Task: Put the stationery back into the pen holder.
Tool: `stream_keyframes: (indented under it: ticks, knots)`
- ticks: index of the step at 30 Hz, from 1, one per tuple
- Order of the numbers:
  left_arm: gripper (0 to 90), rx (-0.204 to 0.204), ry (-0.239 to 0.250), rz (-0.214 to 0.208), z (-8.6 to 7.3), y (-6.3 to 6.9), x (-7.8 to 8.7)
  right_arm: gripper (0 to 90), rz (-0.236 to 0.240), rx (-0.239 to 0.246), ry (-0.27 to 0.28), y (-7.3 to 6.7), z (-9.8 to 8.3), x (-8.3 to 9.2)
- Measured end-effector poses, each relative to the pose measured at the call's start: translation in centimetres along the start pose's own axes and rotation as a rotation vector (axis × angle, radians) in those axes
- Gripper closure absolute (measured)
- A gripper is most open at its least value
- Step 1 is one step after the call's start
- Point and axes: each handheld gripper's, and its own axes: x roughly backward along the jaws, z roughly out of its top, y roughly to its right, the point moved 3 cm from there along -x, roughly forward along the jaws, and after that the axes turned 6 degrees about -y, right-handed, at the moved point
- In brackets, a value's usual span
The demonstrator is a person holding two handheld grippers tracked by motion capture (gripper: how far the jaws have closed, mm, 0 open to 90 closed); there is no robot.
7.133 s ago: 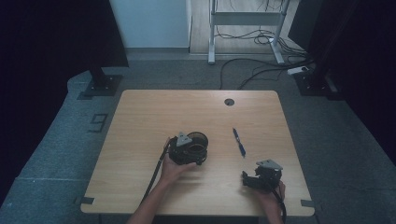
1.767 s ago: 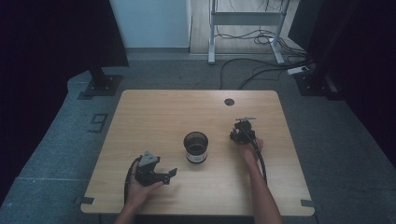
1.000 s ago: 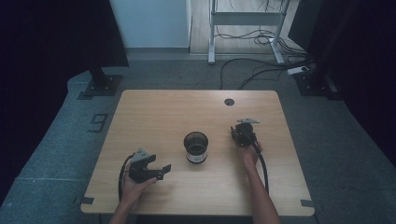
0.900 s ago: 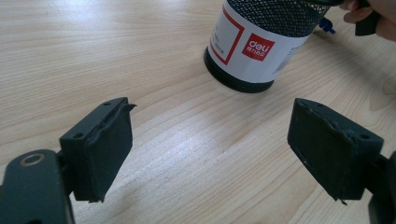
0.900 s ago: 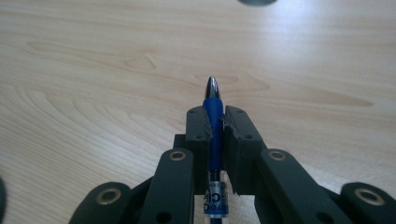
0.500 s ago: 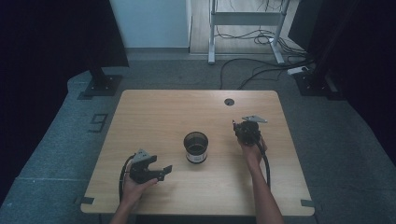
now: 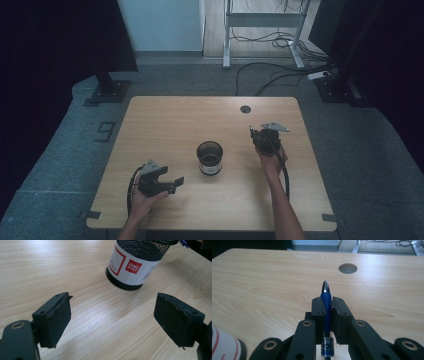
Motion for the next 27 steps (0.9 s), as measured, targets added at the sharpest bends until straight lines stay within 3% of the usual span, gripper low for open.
stream_keyframes:
  ticks: [10, 27]
  knots:
    - [14.4, 0.0, -0.005, -0.005, 0.0, 0.0, -0.1, 79.1, 0.039, 0.025, 0.066, -1.5, 1.6, 1.8]
    - [14.5, -0.003, -0.014, -0.014, 0.0, 0.2, -0.1, 79.1, 0.117, 0.079, 0.147, -5.8, 4.4, 3.6]
